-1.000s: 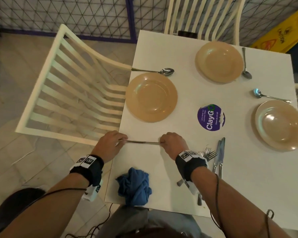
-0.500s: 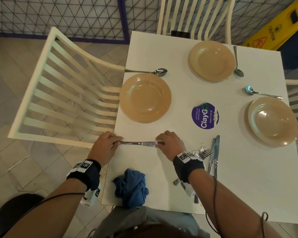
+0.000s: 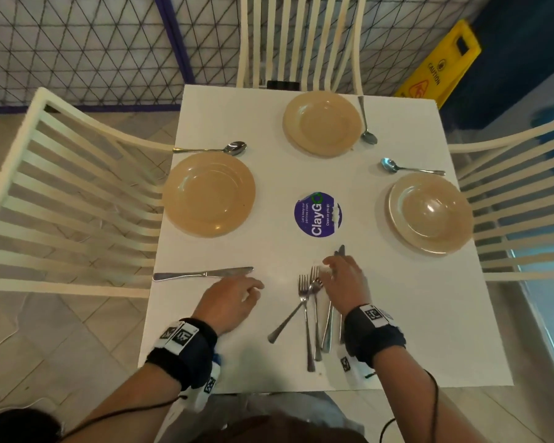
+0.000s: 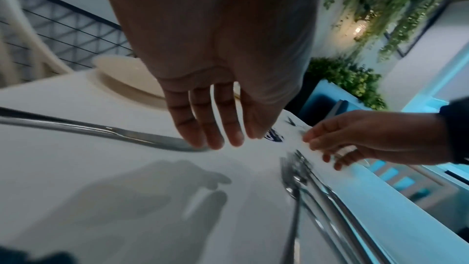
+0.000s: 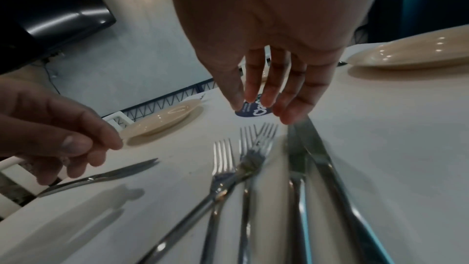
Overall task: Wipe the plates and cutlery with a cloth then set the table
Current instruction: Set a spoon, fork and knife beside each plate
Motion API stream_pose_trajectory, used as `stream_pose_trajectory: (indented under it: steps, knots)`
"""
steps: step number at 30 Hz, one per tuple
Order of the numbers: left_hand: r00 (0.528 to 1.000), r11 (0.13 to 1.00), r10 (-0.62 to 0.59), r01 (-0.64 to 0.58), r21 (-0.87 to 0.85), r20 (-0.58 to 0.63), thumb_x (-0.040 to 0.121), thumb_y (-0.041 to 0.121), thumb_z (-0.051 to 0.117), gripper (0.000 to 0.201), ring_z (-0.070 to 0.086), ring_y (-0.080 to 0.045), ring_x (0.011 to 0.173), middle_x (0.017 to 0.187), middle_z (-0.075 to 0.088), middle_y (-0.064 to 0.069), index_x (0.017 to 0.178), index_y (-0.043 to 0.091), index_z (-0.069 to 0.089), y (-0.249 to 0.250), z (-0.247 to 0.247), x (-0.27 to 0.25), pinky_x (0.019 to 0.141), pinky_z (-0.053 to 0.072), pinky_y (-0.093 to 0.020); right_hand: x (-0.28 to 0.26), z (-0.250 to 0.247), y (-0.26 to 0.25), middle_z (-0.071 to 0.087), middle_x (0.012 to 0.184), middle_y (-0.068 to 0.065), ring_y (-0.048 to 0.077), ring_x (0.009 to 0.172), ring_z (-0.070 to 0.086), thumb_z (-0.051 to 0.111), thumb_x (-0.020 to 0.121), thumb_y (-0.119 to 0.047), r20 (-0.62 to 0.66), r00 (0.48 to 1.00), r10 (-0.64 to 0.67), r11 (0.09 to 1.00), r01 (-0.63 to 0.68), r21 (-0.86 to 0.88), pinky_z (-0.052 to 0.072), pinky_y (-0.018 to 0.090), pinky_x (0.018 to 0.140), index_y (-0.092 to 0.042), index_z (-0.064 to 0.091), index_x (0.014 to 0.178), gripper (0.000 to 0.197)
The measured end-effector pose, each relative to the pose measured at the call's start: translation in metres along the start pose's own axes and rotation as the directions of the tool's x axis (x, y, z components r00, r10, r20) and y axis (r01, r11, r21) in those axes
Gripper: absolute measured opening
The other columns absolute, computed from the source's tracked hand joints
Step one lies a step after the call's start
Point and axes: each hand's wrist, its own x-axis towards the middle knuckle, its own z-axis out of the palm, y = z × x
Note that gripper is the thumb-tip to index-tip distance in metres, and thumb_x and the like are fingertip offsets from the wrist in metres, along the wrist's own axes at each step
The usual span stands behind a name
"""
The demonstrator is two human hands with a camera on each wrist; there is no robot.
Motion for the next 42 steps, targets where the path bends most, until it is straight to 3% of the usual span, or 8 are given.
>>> stream_pose_trajectory:
  steps: [8,15,20,26,31,35,38,42]
  knots:
    - [0.97,0.955,-0.155,0.098,0.281,0.186,0.098,0.037,0.044,0.036,0.058,-0.023,0.115,0.123,0.056,0.004,0.132,0.032,0.054,0.065,0.072,0.008,0.09,0.044,-0.035,0.019,0.005,0.013,0.059,0.125,0.002,0.025,0.105,0.062,0.066,0.089,-0.023,0.062,0.997,0.046,0.999,-0.047,0.011,0.048,0.032,0.088,-0.021,0.064,0.113,0.024]
    - [0.978,0.935,-0.203,0.177,0.307,0.053,0.1,0.029,0.046,0.027,0.059,-0.021,0.104,0.119,0.056,0.002,0.127,0.024,0.052,0.074,0.094,0.007,0.081,0.046,-0.034,0.021,0.0,0.024,0.07,0.109,0.006,0.026,0.095,0.067,0.055,0.095,-0.019,0.143,0.987,0.073,0.997,-0.077,0.022,0.054,0.031,0.085,-0.021,0.073,0.1,0.019]
    - [0.987,0.936,-0.157,0.153,0.317,-0.012,0.1,0.029,0.045,0.021,0.057,-0.017,0.098,0.11,0.057,0.004,0.118,0.024,0.055,0.072,0.1,-0.002,0.07,0.038,-0.029,0.013,-0.014,0.03,0.073,0.102,0.003,0.023,0.094,0.067,0.063,0.09,-0.019,0.18,0.982,0.06,0.991,-0.081,0.108,0.055,0.037,0.093,-0.022,0.074,0.089,0.012]
    - [0.991,0.978,-0.07,0.091,0.188,-0.118,0.101,0.032,0.045,0.023,0.057,-0.013,0.093,0.105,0.059,0.008,0.118,0.028,0.06,0.055,0.077,-0.016,0.072,0.04,-0.026,0.0,-0.039,0.024,0.075,0.073,0.003,0.021,0.076,0.072,0.065,0.084,-0.018,0.2,0.977,0.067,0.952,-0.123,0.281,0.06,0.037,0.082,-0.016,0.076,0.074,0.015]
    - [0.964,0.997,-0.065,0.072,0.018,-0.258,0.098,0.028,0.055,0.022,0.061,-0.012,0.096,0.109,0.063,0.012,0.116,0.032,0.066,0.015,0.014,-0.026,0.081,0.048,-0.028,0.0,-0.041,-0.022,0.076,0.08,0.009,0.025,0.074,0.075,0.067,0.089,-0.012,0.244,0.968,0.068,0.883,-0.172,0.438,0.063,0.035,0.076,-0.01,0.074,0.082,0.01]
    - [0.919,0.967,-0.214,0.153,-0.201,-0.33,0.092,0.02,0.068,0.014,0.06,-0.01,0.085,0.093,0.063,0.01,0.103,0.028,0.071,-0.028,-0.037,-0.026,0.078,0.044,-0.021,0.013,-0.017,-0.071,0.075,0.086,0.014,0.021,0.068,0.071,0.065,0.091,-0.008,0.277,0.959,0.052,0.864,-0.182,0.469,0.061,0.027,0.066,-0.008,0.073,0.08,0.013]
    - [0.863,0.909,-0.343,0.206,-0.361,-0.372,0.085,0.011,0.075,0.013,0.061,-0.01,0.079,0.089,0.067,0.006,0.095,0.02,0.074,-0.059,-0.065,-0.017,0.076,0.045,-0.015,0.028,0.009,-0.101,0.076,0.085,0.017,0.022,0.064,0.07,0.065,0.089,-0.007,0.291,0.955,0.063,0.895,-0.183,0.407,0.063,0.032,0.068,-0.01,0.072,0.076,0.016]
    - [0.841,0.885,-0.412,0.279,-0.373,-0.35,0.083,0.006,0.075,0.016,0.063,-0.021,0.084,0.09,0.069,-0.002,0.096,0.015,0.077,-0.101,-0.082,0.003,0.086,0.053,-0.032,0.046,0.041,-0.131,0.076,0.08,0.013,0.025,0.068,0.075,0.067,0.087,-0.013,0.321,0.94,0.117,0.931,-0.217,0.295,0.064,0.04,0.074,-0.011,0.073,0.075,0.013]
